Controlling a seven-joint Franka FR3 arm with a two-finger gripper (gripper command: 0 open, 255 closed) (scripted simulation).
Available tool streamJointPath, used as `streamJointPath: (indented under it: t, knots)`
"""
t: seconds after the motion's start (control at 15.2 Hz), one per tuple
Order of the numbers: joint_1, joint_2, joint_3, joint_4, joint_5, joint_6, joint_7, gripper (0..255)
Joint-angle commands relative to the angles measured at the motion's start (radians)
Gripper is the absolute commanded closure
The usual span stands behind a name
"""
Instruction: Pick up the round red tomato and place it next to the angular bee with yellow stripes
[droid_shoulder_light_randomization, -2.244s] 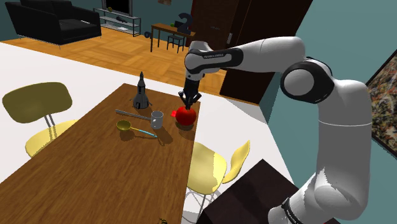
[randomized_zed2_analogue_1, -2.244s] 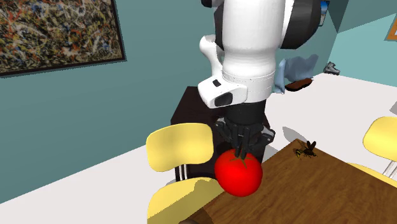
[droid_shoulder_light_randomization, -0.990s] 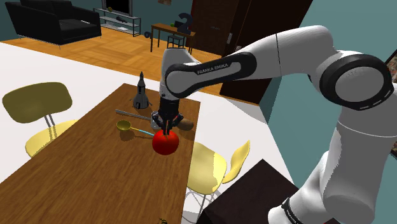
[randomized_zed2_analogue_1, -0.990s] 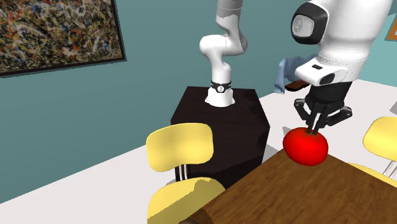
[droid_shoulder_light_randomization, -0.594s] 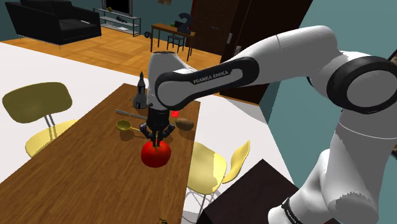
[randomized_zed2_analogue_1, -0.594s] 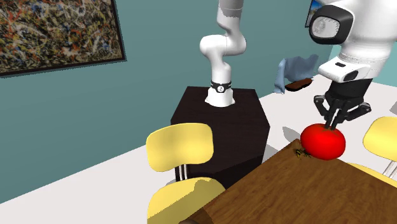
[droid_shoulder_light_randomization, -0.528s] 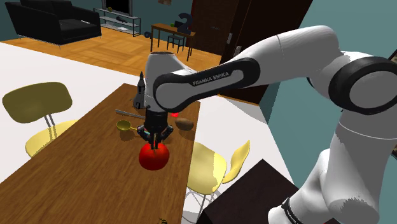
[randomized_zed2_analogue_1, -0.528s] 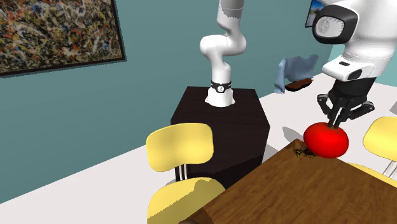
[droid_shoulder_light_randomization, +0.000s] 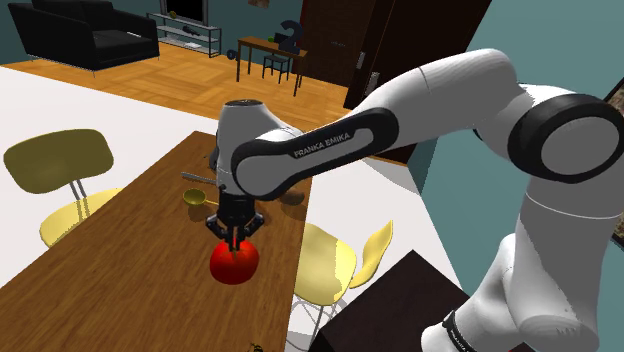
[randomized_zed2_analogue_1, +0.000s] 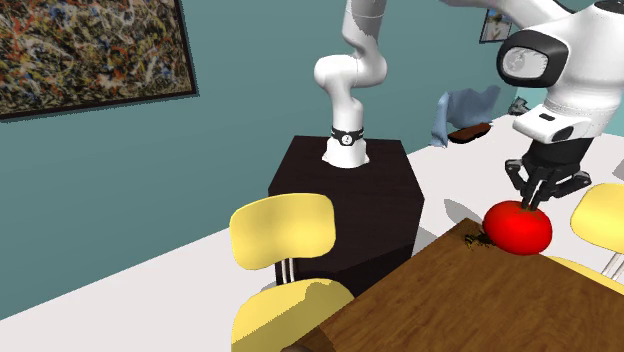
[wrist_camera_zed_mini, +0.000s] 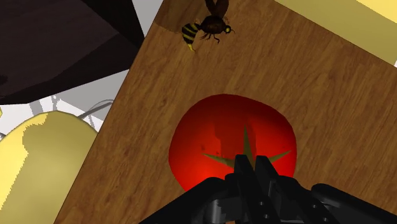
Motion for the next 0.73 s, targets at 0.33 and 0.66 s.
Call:
streamJointPath:
  t: [0.33, 0.66]
  knots:
    - [0.005, 0.054, -0.005, -0.022, -0.010, 0.076, -0.001, 255]
    - [0.010, 0.096, -0.010, -0.032, -0.017, 0.128, -0.002, 255]
